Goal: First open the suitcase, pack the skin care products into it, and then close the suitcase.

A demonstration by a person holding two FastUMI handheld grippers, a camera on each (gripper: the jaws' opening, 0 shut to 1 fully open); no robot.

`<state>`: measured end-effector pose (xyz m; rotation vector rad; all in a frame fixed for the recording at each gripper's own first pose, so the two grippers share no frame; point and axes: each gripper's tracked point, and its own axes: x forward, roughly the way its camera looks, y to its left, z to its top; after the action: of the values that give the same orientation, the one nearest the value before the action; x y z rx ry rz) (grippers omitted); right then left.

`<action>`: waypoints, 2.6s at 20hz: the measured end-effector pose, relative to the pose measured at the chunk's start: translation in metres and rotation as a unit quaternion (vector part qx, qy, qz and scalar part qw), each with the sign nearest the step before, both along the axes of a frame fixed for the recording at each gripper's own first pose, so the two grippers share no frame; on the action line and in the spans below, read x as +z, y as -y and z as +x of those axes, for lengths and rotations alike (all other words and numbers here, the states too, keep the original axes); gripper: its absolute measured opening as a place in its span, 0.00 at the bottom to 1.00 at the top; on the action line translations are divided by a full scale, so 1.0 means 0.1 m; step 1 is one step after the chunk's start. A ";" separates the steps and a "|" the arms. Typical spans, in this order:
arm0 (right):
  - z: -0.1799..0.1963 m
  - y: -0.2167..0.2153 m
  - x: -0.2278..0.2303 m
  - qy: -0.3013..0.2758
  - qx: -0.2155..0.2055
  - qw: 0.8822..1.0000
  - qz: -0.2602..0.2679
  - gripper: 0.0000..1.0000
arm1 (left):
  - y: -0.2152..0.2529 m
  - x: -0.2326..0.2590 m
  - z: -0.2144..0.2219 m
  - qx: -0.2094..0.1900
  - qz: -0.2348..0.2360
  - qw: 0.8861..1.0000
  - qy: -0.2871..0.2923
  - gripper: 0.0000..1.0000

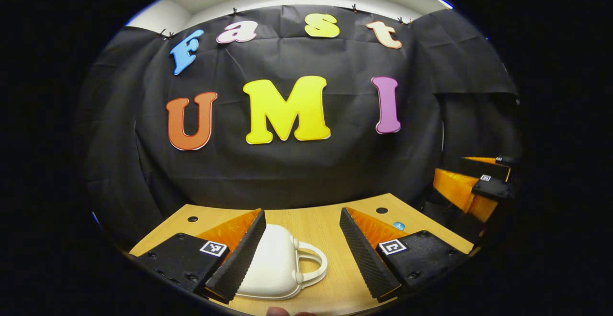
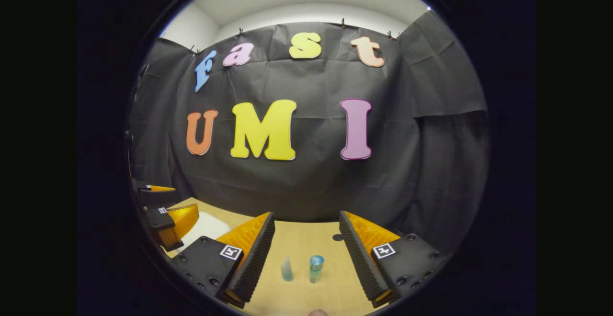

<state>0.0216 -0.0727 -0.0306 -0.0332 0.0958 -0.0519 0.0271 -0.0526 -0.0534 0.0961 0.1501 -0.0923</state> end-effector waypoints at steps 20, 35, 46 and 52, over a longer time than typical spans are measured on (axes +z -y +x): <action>0.01 1.11 -0.46 -0.057 -0.063 0.996 0.006 0.80 | 0.18 -2.01 0.15 -0.095 0.401 0.885 -0.216 0.81; 0.20 1.52 -0.77 -0.076 -0.055 0.995 0.039 0.80 | 0.14 -2.23 0.24 -0.052 0.439 0.847 -0.294 0.28; 0.11 0.92 -0.44 -0.043 -0.031 0.998 0.024 0.80 | -0.07 -1.16 0.20 -0.033 0.288 0.930 -0.225 0.04; 0.11 0.12 -0.10 -0.018 0.007 1.000 0.018 0.80 | -1.21 -0.15 0.37 0.017 0.211 0.967 -0.143 0.03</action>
<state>0.0322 -0.0842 -0.0406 0.0014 0.1329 -0.0351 0.0643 0.0681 -0.0685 0.5063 0.4593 -0.0391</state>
